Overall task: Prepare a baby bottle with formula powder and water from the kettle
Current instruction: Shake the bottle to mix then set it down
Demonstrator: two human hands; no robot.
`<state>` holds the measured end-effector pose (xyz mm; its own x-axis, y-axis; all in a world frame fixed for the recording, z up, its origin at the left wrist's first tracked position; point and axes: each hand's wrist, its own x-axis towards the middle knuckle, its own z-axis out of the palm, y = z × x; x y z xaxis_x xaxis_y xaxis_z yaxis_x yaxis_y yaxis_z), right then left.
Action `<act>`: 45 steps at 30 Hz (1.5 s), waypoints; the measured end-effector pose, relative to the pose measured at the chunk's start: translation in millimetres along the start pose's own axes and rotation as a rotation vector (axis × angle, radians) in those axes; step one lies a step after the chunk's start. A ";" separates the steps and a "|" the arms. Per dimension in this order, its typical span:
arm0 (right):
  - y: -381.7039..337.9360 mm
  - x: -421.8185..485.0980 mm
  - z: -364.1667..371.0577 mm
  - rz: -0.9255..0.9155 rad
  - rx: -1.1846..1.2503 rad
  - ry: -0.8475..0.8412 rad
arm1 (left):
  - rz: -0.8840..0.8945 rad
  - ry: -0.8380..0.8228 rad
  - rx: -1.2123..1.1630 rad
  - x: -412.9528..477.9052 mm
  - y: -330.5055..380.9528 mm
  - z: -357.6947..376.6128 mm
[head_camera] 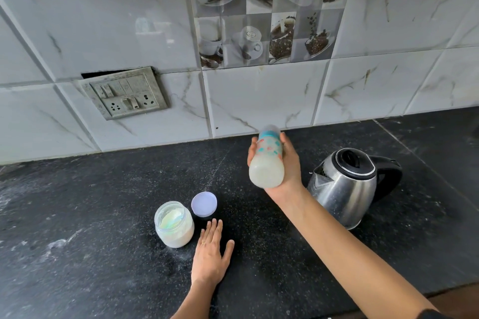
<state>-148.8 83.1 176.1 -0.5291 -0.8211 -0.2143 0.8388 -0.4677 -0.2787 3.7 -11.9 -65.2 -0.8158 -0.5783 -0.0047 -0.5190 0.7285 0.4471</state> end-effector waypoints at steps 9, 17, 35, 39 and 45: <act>8.3 -2.8 -4.2 0.007 -0.059 0.012 | 0.002 -0.005 0.026 0.0 -0.3 0.5; 5.3 -3.8 -1.1 -0.026 -0.026 -0.003 | 0.002 -0.001 0.024 0.5 -1.3 0.5; 6.0 -7.1 1.6 0.001 -0.119 -0.053 | 0.002 0.000 0.020 -0.3 0.2 -1.1; 14.2 -11.1 -11.0 0.051 -0.415 -0.144 | -0.001 -0.001 0.013 0.1 -0.3 -1.4; 3.7 -4.3 -9.6 0.007 -0.080 -0.059 | 0.003 0.007 0.011 -0.5 1.2 -1.8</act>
<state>-144.6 88.1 167.0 -0.5132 -0.8429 -0.1617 0.8281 -0.4367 -0.3515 3.9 -11.4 -63.0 -0.8158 -0.5784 0.0029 -0.5190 0.7343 0.4375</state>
